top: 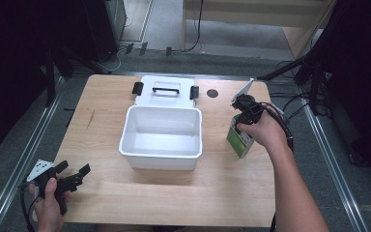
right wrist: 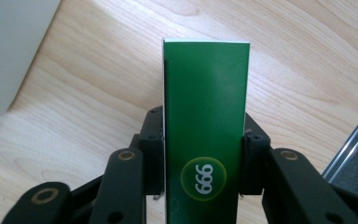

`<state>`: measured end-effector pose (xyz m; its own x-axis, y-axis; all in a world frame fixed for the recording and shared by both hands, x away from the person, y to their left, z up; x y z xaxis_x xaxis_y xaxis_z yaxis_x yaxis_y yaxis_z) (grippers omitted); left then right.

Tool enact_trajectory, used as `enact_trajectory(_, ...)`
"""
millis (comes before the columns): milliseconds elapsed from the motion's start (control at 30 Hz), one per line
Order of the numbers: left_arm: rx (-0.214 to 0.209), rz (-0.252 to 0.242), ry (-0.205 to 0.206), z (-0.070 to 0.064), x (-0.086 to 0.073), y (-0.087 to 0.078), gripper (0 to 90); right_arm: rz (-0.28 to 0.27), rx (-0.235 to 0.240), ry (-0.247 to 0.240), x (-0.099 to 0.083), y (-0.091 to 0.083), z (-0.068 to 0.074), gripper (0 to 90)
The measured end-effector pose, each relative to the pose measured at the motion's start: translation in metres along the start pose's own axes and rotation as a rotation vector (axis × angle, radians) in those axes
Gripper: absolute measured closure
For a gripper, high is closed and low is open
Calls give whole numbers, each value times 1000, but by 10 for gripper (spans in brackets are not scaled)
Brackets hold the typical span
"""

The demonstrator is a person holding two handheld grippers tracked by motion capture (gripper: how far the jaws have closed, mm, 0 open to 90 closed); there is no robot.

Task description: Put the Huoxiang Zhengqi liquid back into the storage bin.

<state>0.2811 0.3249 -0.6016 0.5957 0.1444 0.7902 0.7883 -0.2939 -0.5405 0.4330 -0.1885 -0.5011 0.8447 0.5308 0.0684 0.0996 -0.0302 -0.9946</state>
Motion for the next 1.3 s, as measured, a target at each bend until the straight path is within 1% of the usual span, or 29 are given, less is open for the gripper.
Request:
enact_trajectory(33,1,1,0,0,0,0,45,-2,-1,-16,0,0,1,637)
enact_trajectory(67,1,1,0,0,0,0,45,-2,-1,-16,0,0,1,637)
enact_trajectory(100,0,3,1,0,0,0,45,-5,0,-52,-2,-3,3,639)
enact_trajectory(133,0,3,1,0,0,0,45,-5,0,-52,-2,-3,3,639)
enact_trajectory(167,1,4,2,0,0,0,45,-19,2,-93,-2,-7,5,639)
enact_trajectory(200,1,4,2,0,0,0,45,-28,-1,-114,-3,-9,7,639)
enact_trajectory(233,3,4,2,0,0,0,46,-42,-6,-151,-3,-12,9,640)
enact_trajectory(267,4,3,2,0,0,0,45,-54,-10,-175,-2,-15,10,640)
enact_trajectory(300,4,3,2,0,0,0,45,-54,-10,-175,-2,-15,10,640)
enact_trajectory(333,3,3,3,0,0,0,45,-66,-15,-197,-2,-18,11,641)
enact_trajectory(367,4,3,3,0,0,0,45,-77,-23,-225,-2,-21,13,641)
enact_trajectory(400,4,3,3,0,0,0,45,-103,-50,-285,0,-29,14,642)
enact_trajectory(467,4,3,3,0,0,0,45,-118,-68,-348,0,-37,17,642)
enact_trajectory(567,3,0,3,0,0,1,45,-144,-73,-442,1,-51,22,643)
enact_trajectory(600,3,0,3,0,0,1,45,-144,-73,-442,1,-51,22,643)
enact_trajectory(633,2,1,3,0,0,1,45,-164,-69,-519,1,-61,27,644)
enact_trajectory(667,1,0,4,-1,0,0,45,-174,-68,-560,1,-65,30,643)
enact_trajectory(800,-3,-1,5,-1,0,0,45,-185,-63,-680,0,-80,41,643)
enact_trajectory(833,-3,-1,5,-1,0,0,45,-185,-63,-680,0,-80,41,643)
enact_trajectory(867,-3,0,5,-1,0,0,45,-191,-68,-724,0,-87,45,642)
enact_trajectory(900,-3,1,5,-1,0,0,45,-199,-77,-750,0,-91,47,642)
enact_trajectory(1000,-2,1,5,-1,0,0,45,-210,-76,-771,1,-104,53,641)
enact_trajectory(1100,-1,1,5,-1,0,0,46,-211,-69,-804,2,-114,59,641)
enact_trajectory(1167,-1,1,6,-1,0,0,45,-217,-60,-808,3,-120,63,641)
enact_trajectory(1233,-2,3,6,-1,0,0,45,-224,-59,-809,5,-126,67,641)
enact_trajectory(1267,-2,2,6,-1,0,0,46,-231,-61,-818,7,-128,68,640)
enact_trajectory(1300,-2,4,7,-1,0,0,45,-227,-59,-818,7,-131,70,640)
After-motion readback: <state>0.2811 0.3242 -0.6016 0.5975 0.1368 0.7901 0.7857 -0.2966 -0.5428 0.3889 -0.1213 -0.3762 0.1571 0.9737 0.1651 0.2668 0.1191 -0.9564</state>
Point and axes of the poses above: each handheld gripper's, and its own axes: y roughly forward along the jaws, x roughly out of its top, z roughly to its left, the point moved 10 cm from there along y, roughly forward along the jaws, and after that the axes turned 5 degrees about z, right-handed, at the moved point
